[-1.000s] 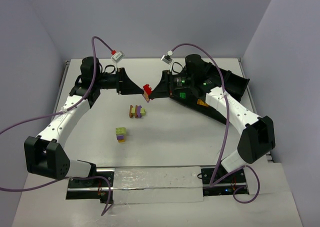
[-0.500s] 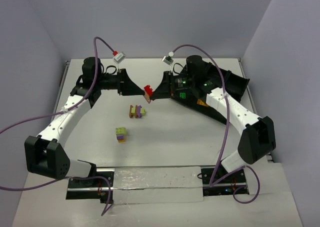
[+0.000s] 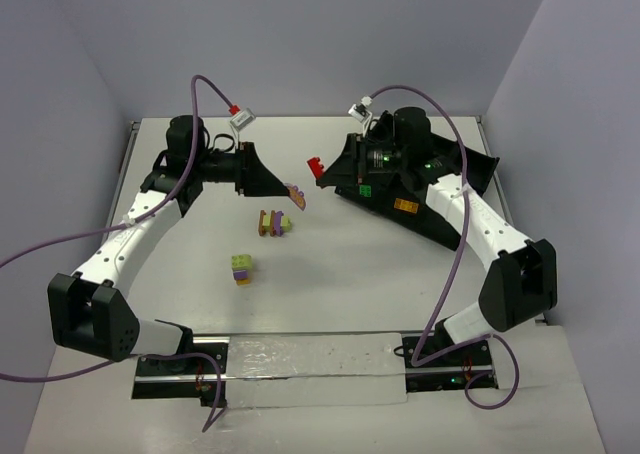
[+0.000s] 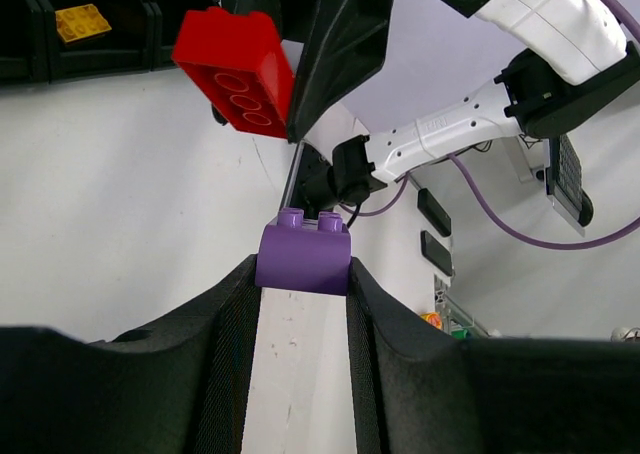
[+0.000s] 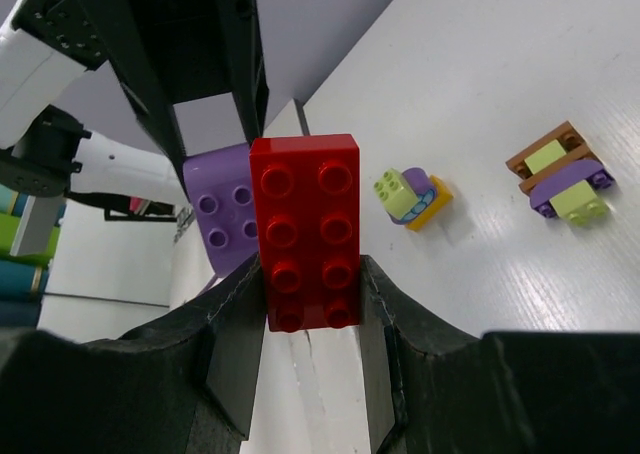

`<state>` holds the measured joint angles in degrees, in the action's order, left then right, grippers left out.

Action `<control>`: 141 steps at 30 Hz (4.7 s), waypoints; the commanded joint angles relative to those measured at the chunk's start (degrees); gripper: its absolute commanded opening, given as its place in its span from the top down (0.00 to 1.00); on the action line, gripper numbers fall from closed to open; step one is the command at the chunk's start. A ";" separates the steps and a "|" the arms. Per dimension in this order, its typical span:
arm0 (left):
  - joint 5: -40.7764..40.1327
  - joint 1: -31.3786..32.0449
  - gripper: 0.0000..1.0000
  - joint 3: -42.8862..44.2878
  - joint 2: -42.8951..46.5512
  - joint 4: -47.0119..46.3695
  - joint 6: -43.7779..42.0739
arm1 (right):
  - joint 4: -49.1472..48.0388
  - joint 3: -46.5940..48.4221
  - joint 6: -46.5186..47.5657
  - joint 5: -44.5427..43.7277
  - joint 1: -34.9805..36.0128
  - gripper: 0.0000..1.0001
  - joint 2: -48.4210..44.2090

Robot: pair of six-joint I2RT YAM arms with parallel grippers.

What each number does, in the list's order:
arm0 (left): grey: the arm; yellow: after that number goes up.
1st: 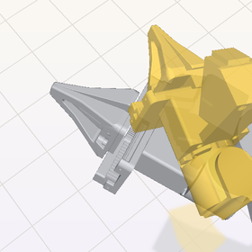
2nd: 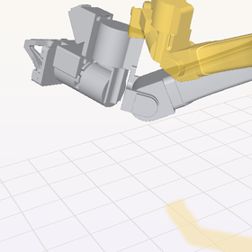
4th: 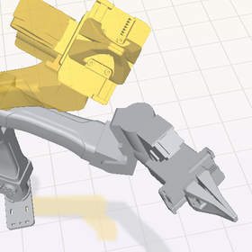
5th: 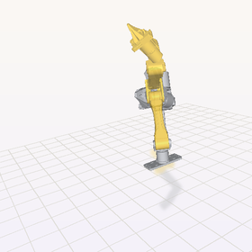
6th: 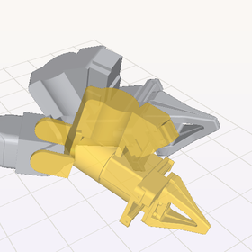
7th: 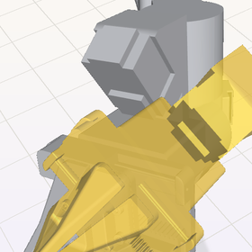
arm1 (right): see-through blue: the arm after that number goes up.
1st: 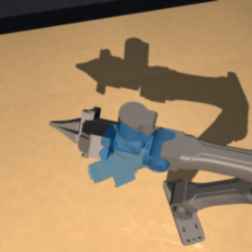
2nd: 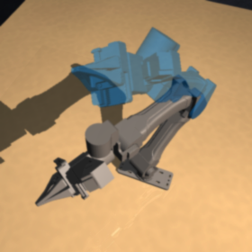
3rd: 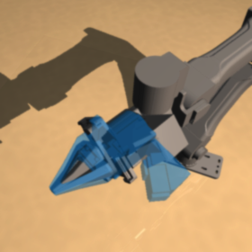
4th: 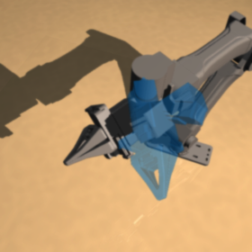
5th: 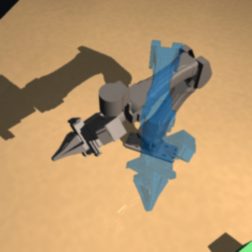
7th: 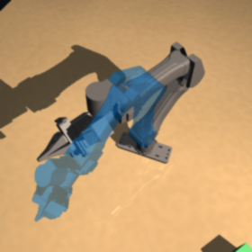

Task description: Sort the legos into containers by color

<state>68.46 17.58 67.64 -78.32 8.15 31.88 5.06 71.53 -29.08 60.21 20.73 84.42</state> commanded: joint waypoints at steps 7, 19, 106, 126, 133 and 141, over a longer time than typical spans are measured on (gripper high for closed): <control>-13.40 -0.80 1.00 5.42 -1.35 12.70 -7.77 | 21.71 -2.62 -4.03 -59.06 -4.91 1.00 -8.97; -18.99 -0.63 1.00 7.51 -2.44 14.89 -8.94 | 29.34 -25.53 -10.25 -80.51 -23.00 1.00 -28.16; -13.52 -0.12 0.01 12.11 -5.37 9.04 -2.88 | 14.48 -5.61 -1.83 -37.25 -11.36 1.00 -10.56; -34.20 -3.35 0.01 15.09 -7.74 21.43 -8.19 | 28.73 15.44 -2.25 -70.72 -35.12 1.00 13.21; -31.18 -3.87 0.01 13.89 -8.51 17.53 -6.53 | 31.44 22.74 -1.07 -71.98 -35.58 0.86 19.74; -32.17 -4.14 0.01 14.83 -11.52 19.32 -7.87 | 32.18 23.72 -0.34 -74.23 -35.76 0.48 23.39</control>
<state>36.23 13.99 80.14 -88.78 28.08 25.20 35.92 92.97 -30.22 -11.11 -14.66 106.70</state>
